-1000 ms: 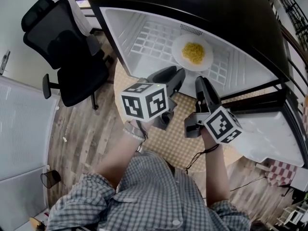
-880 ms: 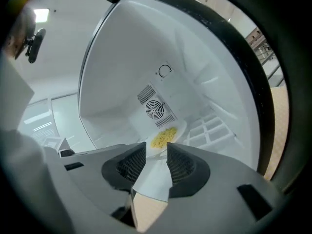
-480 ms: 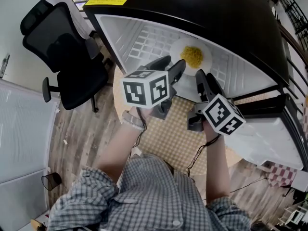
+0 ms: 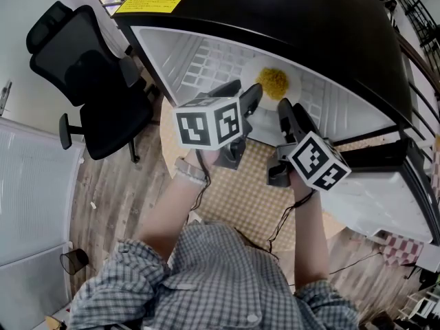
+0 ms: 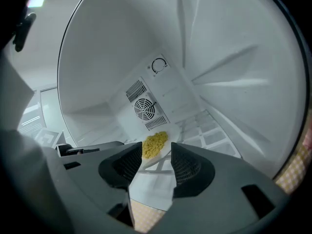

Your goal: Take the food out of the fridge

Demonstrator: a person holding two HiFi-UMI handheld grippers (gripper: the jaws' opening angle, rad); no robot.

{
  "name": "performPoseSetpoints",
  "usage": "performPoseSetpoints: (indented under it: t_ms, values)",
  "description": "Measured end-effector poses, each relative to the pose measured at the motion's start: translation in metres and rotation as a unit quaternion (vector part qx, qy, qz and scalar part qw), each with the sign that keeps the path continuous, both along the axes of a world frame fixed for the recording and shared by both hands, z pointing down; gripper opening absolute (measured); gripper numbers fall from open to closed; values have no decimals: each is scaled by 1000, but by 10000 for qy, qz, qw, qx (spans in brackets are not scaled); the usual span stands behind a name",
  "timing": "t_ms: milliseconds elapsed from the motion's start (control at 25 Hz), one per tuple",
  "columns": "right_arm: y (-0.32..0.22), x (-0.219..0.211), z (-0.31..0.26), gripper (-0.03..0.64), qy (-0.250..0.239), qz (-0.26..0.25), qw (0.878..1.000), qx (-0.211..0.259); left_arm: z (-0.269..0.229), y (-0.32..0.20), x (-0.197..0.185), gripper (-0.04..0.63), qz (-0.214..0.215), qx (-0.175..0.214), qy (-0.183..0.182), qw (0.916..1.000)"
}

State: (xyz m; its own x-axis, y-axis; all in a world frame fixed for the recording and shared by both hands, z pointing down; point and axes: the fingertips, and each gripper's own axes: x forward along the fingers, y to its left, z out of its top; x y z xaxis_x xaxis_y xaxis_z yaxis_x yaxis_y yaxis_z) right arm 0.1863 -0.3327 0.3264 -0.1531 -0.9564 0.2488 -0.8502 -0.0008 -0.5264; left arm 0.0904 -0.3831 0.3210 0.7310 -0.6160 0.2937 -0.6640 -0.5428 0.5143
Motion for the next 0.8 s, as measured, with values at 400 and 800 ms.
performPoseSetpoints:
  t_ms: [400,800]
  values:
    - [7,-5,-1,150,-125,-102,9999,25,0,7,-3,204,50,-10,51,10000]
    - [26,-16,-4,150,-256,-191,9995,25,3,30,-12,202,-102,-311,478,9983]
